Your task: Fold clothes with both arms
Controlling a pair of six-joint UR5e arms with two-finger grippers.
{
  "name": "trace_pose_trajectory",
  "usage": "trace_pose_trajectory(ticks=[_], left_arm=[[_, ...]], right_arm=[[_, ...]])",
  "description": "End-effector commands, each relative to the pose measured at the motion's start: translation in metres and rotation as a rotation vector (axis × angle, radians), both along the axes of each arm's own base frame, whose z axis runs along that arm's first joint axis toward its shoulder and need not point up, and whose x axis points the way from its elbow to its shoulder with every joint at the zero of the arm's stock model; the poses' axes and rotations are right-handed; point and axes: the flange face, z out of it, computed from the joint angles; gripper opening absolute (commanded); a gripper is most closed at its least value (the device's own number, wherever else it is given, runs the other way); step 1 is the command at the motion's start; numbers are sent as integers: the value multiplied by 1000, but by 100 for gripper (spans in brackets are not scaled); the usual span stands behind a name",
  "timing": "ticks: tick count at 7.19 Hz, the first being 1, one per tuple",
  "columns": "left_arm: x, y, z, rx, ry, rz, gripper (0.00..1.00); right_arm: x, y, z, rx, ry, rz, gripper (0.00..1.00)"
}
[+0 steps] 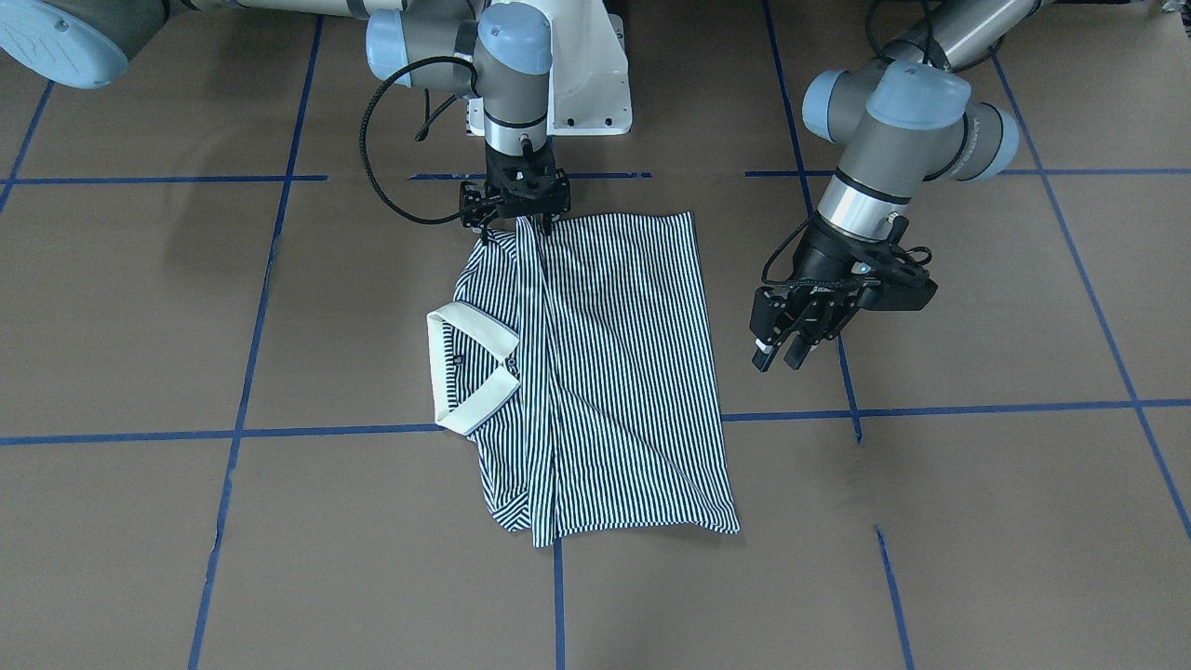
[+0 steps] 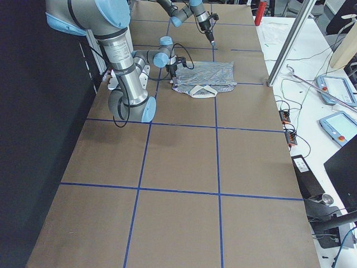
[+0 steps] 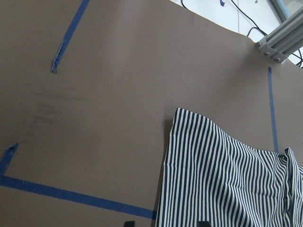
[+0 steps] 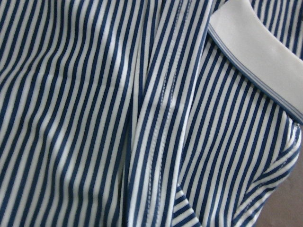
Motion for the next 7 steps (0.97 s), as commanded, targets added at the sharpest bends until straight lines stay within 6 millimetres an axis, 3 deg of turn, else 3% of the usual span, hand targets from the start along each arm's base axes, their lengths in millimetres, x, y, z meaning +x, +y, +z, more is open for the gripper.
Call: trace_pose_trajectory(ticks=[1, 3, 4, 5, 7], left_arm=[[0, 0, 0, 1, 0, 1, 54], [0, 0, 0, 1, 0, 1, 54], [0, 0, 0, 1, 0, 0, 54], [-1, 1, -1, 2, 1, 0, 54], [-1, 1, -1, 2, 1, 0, 54]], right_arm=[[19, 0, 13, 17, 12, -17, 100], [55, -6, 33, 44, 22, -30, 100], [83, -5, 56, 53, 41, -40, 100], [90, -4, 52, 58, 30, -37, 100], [90, -26, 21, 56, -18, 8, 100]])
